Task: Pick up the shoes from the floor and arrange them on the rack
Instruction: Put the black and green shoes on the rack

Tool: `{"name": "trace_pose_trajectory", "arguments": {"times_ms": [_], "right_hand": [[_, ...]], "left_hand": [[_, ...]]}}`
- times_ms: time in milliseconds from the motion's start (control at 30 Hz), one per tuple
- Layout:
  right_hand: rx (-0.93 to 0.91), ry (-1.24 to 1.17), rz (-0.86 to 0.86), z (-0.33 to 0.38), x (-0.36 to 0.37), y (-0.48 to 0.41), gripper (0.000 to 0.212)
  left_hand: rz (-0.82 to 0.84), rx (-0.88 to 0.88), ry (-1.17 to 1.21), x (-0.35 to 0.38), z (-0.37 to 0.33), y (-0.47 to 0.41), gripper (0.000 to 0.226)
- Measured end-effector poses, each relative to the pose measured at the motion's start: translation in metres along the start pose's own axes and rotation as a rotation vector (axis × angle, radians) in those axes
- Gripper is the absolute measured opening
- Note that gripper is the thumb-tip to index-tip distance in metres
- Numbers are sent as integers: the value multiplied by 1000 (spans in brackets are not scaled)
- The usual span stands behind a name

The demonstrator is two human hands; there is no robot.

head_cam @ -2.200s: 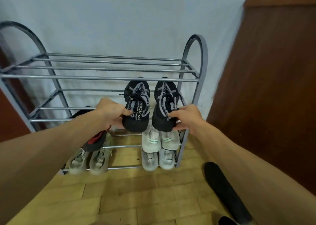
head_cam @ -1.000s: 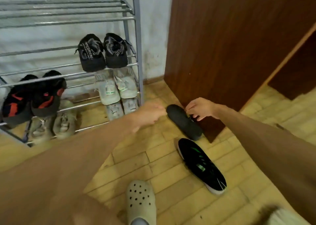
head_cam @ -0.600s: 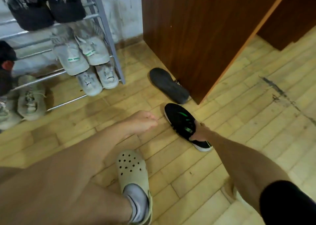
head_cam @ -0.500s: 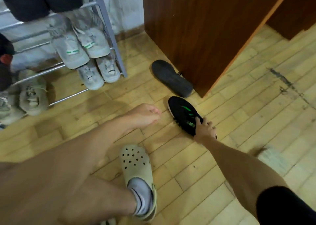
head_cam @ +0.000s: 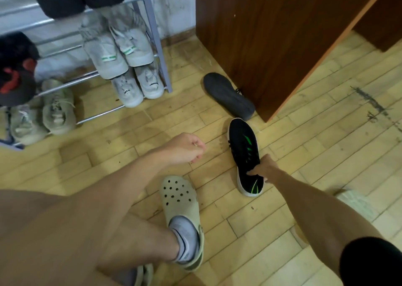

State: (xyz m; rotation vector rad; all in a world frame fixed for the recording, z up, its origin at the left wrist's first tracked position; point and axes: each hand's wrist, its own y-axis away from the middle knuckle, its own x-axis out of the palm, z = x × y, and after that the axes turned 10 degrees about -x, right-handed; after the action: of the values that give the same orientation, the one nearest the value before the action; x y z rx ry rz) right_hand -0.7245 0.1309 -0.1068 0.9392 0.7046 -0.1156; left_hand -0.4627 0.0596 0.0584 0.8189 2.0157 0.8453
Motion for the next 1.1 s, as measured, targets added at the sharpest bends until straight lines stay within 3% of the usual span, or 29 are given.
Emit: {"name": "trace_pose_trajectory", "arguments": {"times_ms": [100,267,500,633,767,867,967,1100], "right_hand": [[46,-239,117,4,15,15,57],[-106,-373,130,37,11,39,51],[-546,-188,183,151,-28,106,68],[-837,-179,93,227,-48,167,56],[-1074,-173,-17,287,-55,230,60],[-1175,-253,21,328,-48,274,58],[-1279,-270,47,373,-23,320,44],[-1376,-155,79,421,31,380,62]], "left_hand": [[44,5,-62,-2,6,10,22],[-33,7,-6,-30,10,32,19],[-223,56,-41,-106,6,104,21],[-434,74,-15,-146,6,152,20],[-503,32,-131,-175,24,209,15],[-512,37,53,-188,47,248,26],[-551,92,250,-199,78,282,16],[-626,97,453,-205,138,315,30]]}}
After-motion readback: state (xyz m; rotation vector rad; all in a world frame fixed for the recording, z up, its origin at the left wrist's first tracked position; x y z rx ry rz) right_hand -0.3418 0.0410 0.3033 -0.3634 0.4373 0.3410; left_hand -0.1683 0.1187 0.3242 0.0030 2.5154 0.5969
